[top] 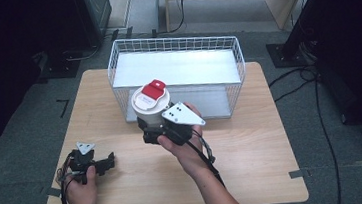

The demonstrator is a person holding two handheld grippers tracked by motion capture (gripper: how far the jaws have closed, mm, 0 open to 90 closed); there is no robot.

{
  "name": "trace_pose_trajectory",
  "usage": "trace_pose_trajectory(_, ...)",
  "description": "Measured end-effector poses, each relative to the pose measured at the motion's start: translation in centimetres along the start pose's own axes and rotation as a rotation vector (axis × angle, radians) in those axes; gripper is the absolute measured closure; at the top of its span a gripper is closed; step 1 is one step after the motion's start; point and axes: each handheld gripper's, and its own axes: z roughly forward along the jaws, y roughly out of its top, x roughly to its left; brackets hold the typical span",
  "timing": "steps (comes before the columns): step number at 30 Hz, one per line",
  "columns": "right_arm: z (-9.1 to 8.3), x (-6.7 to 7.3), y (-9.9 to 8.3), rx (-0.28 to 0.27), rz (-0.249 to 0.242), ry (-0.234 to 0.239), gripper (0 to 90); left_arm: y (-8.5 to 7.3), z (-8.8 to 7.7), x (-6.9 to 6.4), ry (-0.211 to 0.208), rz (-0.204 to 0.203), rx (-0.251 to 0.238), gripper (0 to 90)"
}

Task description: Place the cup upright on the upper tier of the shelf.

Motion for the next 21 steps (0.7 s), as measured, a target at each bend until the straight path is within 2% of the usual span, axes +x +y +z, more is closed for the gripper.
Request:
trace_pose_trajectory(2,-0.2,-0.7,1.5,-0.016,-0.006,-0.021,9.6,0.0,0.0,0.0,0.0,0.0,0.0,0.0)
trace_pose_trajectory(4,-0.2,-0.8,1.8,-0.021,-0.004,-0.025,9.6,0.0,0.0,0.0,0.0,0.0,0.0,0.0)
trace_pose_trajectory(10,-0.3,-2.6,4.7,-0.049,-0.016,-0.074,9.6,0.0,0.0,0.0,0.0,0.002,0.002,0.0)
trace_pose_trajectory(13,-0.1,-3.0,5.2,-0.046,-0.016,-0.09,9.6,0.0,0.0,0.0,-0.001,0.002,0.003,0.0)
trace_pose_trajectory(16,0.4,-4.2,5.9,-0.05,-0.018,-0.126,9.6,0.0,0.0,0.0,-0.001,0.001,0.002,0.0)
trace_pose_trajectory(21,1.1,-5.5,6.5,-0.047,-0.018,-0.158,9.6,0.0,0.0,0.0,0.0,0.002,0.001,0.0)
